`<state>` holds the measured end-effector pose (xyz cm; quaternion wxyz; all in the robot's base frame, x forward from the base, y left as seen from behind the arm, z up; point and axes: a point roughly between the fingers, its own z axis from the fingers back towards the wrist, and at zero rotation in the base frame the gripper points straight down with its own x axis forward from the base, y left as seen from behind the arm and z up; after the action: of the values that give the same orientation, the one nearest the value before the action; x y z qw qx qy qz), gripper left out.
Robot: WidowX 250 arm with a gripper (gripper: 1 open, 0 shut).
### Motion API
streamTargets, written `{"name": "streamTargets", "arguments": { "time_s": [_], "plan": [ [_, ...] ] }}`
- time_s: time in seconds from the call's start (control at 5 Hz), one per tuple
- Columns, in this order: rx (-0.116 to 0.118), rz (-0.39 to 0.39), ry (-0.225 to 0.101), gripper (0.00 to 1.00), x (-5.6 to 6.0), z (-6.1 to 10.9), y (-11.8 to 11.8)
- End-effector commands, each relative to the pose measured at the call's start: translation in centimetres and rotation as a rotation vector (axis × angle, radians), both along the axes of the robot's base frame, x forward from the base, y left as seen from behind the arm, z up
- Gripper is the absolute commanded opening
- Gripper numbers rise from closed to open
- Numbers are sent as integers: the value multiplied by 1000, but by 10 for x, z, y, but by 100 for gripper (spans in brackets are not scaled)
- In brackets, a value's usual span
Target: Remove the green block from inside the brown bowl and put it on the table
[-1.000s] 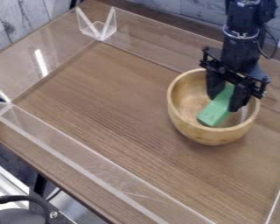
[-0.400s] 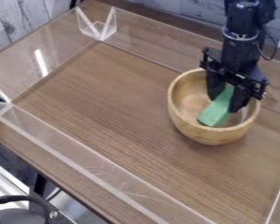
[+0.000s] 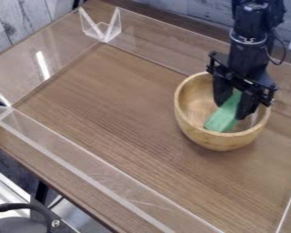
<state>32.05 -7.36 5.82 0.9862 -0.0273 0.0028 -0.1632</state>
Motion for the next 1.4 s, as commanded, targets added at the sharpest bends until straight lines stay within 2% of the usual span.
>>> {"name": "streamTargets", "arguments": {
  "time_s": [0.0,0.2,0.4,0.8,1.0,1.2],
  "plan": [
    [-16,4,-72,0,7,23,0],
    [-18,4,-77,0,7,25,1],
    [-19,7,-93,0,4,34,3],
    [-7,55,-143,0,-16,63,21],
    [2,98,-146,0,-23,70,37],
    [13,128,-135,0,-31,70,52]
  ]
}}
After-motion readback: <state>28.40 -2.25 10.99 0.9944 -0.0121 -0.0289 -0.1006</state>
